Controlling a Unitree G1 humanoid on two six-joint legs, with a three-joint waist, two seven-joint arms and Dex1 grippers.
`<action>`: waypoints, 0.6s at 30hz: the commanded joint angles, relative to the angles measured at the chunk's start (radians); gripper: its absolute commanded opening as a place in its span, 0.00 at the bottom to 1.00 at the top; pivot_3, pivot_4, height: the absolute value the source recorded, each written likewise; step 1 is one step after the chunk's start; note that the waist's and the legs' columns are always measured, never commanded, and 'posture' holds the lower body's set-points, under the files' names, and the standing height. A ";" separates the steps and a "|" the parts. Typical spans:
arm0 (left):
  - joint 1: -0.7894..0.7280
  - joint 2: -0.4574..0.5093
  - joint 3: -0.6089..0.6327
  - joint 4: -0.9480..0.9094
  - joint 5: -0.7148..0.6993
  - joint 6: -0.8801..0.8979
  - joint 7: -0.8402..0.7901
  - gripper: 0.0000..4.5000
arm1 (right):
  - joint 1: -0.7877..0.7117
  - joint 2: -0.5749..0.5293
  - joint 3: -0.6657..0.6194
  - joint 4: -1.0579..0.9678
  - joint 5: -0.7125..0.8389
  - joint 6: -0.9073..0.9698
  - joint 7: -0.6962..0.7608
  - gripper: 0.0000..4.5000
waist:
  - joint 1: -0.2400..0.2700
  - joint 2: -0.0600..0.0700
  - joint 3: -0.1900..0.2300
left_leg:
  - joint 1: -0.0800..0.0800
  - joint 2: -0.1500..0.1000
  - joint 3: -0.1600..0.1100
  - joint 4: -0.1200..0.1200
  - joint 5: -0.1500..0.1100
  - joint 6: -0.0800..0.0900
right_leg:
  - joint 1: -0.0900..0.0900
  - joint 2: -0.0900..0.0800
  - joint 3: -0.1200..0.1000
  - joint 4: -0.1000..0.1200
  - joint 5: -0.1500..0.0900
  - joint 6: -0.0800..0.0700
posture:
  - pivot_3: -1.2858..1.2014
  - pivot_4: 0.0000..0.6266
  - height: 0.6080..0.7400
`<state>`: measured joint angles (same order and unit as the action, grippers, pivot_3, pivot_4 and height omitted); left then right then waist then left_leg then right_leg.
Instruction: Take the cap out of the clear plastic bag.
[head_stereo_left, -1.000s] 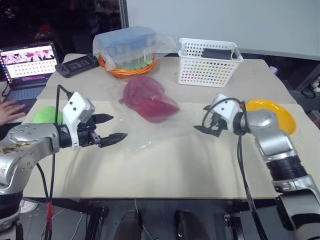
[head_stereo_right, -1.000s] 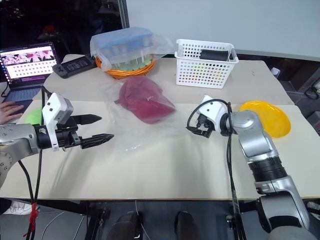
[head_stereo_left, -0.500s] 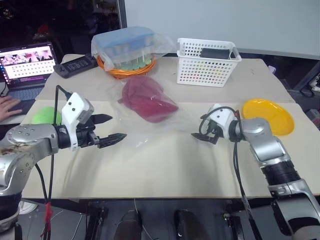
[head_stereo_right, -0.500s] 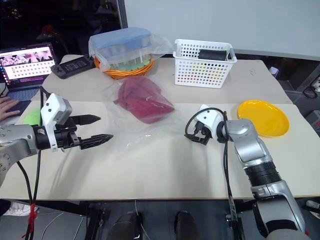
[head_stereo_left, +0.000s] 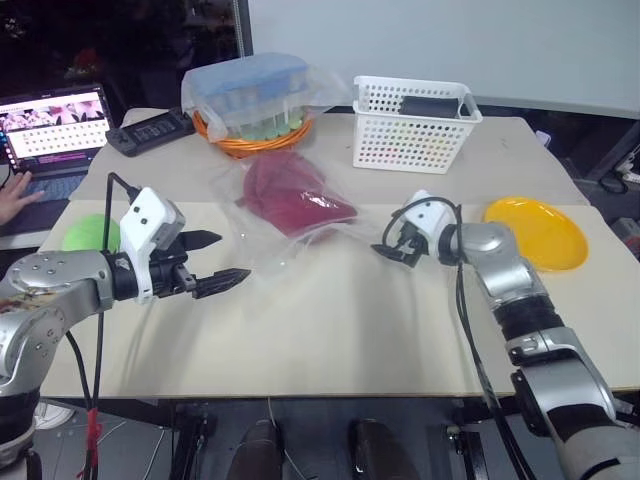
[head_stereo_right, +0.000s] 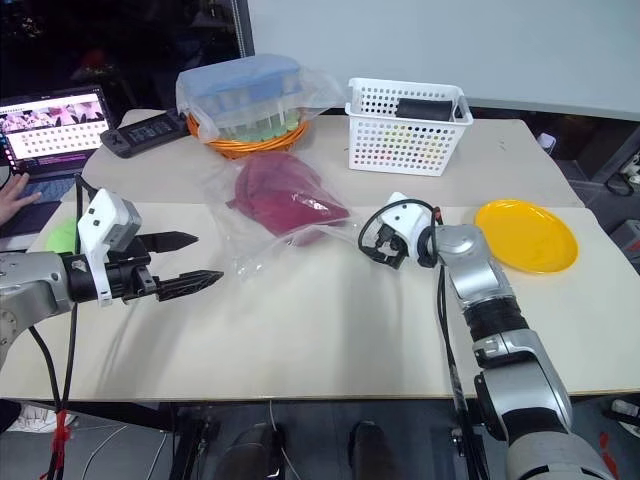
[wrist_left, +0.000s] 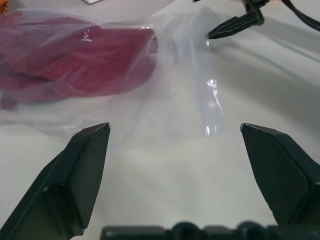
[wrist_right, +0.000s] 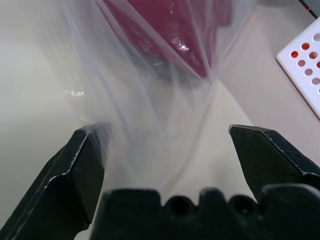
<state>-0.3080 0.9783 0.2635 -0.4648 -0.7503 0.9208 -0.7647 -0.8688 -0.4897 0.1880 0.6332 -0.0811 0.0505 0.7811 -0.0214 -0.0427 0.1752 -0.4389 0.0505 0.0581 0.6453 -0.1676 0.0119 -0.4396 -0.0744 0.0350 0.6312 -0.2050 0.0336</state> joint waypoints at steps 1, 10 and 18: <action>-0.007 0.013 0.040 -0.030 -0.009 0.000 0.008 1.00 | -0.072 0.020 -0.010 0.087 -0.022 -0.078 -0.039 0.99 | -0.002 0.000 0.000 | 0.000 0.000 0.000 0.000 0.000 0.000 | 0.000 0.000 0.000 0.000 0.000 0.000 | 0.52 0.24 0.92; -0.003 0.009 0.046 -0.040 -0.011 0.003 0.023 1.00 | -0.053 -0.036 -0.025 -0.062 0.039 0.004 0.172 0.99 | -0.009 0.000 0.000 | 0.000 0.000 -0.001 0.000 0.000 0.000 | 0.000 0.000 0.000 0.000 0.000 0.000 | 0.52 0.24 0.92; -0.009 0.004 0.028 -0.032 -0.006 -0.008 0.019 1.00 | 0.026 -0.137 -0.069 -0.305 0.108 0.186 0.242 0.99 | -0.008 0.000 0.000 | 0.001 0.000 0.000 0.000 0.000 0.000 | 0.000 0.000 0.000 0.001 0.000 0.000 | 0.52 0.24 0.92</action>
<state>-0.3043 0.9781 0.2774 -0.4801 -0.7503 0.9237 -0.7411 -0.8394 -0.6108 0.1536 0.3816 0.0056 0.2115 1.0247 -0.0294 -0.0426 0.1753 -0.4379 0.0507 0.0579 0.6453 -0.1675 0.0116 -0.4394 -0.0743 0.0350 0.6325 -0.2051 0.0336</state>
